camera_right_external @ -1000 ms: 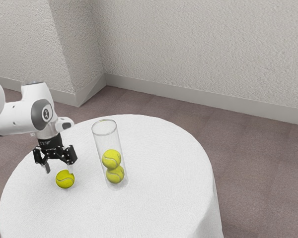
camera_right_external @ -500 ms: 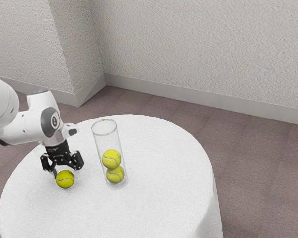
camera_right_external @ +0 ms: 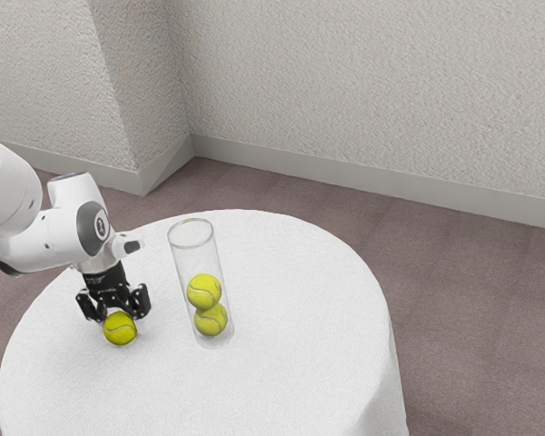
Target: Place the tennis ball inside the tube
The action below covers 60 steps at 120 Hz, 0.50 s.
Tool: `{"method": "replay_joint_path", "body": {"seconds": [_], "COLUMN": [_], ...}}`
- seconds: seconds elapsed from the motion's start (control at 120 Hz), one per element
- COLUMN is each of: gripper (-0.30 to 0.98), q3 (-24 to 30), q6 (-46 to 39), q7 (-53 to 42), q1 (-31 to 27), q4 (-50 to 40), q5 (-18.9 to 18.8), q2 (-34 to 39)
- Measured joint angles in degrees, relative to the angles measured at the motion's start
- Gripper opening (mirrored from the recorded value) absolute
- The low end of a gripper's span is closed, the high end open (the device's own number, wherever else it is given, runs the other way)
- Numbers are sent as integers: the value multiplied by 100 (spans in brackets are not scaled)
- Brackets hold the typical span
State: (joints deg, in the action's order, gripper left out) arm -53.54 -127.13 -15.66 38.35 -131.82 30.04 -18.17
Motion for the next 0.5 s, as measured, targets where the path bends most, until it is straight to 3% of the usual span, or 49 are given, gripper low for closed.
{"method": "replay_joint_path", "body": {"seconds": [0.367,0.5], "gripper": [34,31], "q3": [-61,-124], "q6": [-4,76], "q7": [-94,-29], "q1": [23,115], "q4": [62,356], "q5": [-95,-478], "q2": [55,273]}}
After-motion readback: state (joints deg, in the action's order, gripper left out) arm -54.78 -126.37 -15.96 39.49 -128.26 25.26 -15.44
